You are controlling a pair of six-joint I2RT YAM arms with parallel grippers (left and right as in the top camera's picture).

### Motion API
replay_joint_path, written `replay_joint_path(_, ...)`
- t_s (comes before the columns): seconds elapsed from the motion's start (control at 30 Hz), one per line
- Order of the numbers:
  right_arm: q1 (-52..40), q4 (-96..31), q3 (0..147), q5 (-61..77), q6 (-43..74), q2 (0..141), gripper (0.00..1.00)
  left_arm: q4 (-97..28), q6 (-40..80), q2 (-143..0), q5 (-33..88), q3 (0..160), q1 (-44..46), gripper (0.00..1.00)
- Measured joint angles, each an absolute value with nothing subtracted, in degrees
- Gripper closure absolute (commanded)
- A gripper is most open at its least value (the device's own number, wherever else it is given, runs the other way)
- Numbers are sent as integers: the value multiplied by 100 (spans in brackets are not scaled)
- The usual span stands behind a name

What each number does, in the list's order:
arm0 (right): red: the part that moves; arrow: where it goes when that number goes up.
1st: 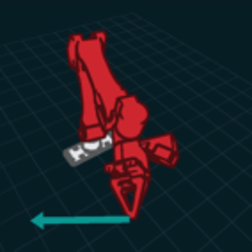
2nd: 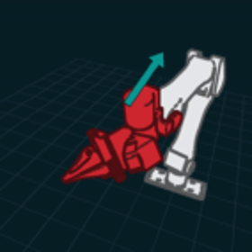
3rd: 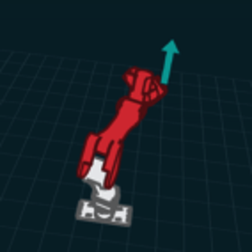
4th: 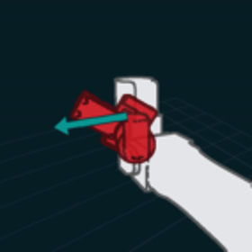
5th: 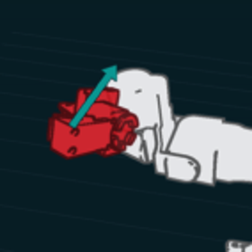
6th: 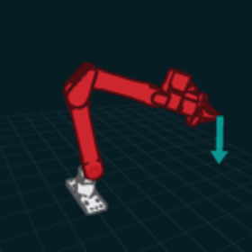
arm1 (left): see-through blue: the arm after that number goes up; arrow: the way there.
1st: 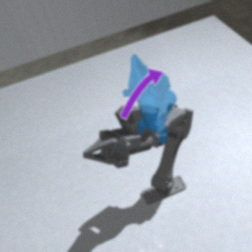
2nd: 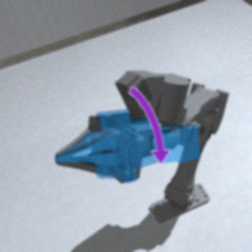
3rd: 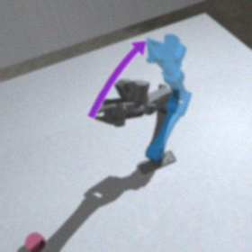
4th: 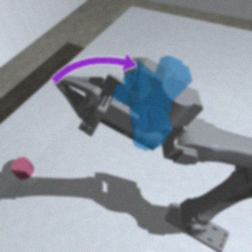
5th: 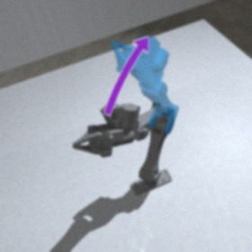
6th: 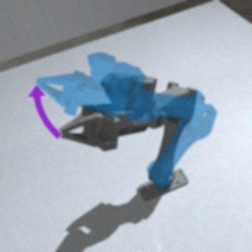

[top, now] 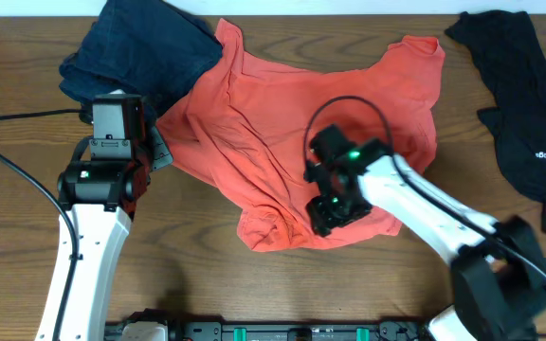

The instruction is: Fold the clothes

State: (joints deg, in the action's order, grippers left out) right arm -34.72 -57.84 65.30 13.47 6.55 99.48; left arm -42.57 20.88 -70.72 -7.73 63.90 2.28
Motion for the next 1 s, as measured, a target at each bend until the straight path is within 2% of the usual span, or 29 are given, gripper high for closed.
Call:
replay_joint_path(0.2,-3723,-5474,6528,1310,532,10624,39,-4257,2088,-7074,-770,6390,231,94)
replay_joint_path(0.3,-3822,-5437,6536,1288,513,10803,44,-4257,2088,-7074,-773,6390,228,94)
replay_joint_path(0.37,-3876,-5439,6554,1221,484,10825,58,-4257,2084,-7074,-773,6390,231,94)
replay_joint_path(0.43,-3900,-5443,6569,1146,425,10871,88,-4257,2075,-7074,-773,6390,228,94)
replay_joint_path(0.47,-3909,-5452,6582,1100,443,10899,99,-4257,2075,-7074,-773,6390,228,94)
replay_joint_path(0.7,-3879,-5603,6622,1068,679,10938,99,-4257,2075,-7074,-773,6390,228,94)
replay_joint_path(1.0,-3142,-6938,6541,1028,725,10315,99,-4342,2075,-7072,-770,6390,231,94)
